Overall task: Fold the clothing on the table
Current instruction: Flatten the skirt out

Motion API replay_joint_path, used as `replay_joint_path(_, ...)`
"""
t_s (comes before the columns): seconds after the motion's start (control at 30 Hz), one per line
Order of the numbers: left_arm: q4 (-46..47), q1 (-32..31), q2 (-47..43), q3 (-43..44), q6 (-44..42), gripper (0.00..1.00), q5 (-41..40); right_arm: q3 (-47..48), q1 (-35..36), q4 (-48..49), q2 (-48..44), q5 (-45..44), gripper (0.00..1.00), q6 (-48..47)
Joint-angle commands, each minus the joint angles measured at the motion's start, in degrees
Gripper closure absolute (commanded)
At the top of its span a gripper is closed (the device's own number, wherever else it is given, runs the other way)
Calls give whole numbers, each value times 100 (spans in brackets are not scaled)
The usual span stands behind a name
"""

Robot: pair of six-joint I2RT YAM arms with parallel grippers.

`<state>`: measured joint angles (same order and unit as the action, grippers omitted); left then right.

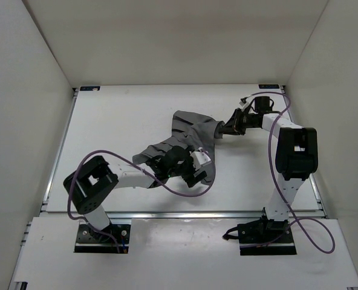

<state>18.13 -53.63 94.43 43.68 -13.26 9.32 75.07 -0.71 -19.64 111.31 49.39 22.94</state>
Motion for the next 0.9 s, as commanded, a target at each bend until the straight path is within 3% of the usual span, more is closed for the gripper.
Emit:
replay_joint_path(0.0,226,-192,276,386,-160,5,-106,26,53,215,-109,168,100,79)
replay_joint_path(0.3,-37,-438,787,738,-265,5,473,-54,-34,241,-136,282,100,79)
replay_joint_path(0.57,-205,-649,1331,1099,-344,7,27,-238,-43,347,-259,265,100,114)
replay_joint_path(0.77,-3,-746,1560,1002,-292,28,-650,-308,-96,355,-487,326,99,53)
replay_joint_path(0.87,-55,-693,1675,1098,-107,57,-923,-388,-157,312,-627,326,99,0)
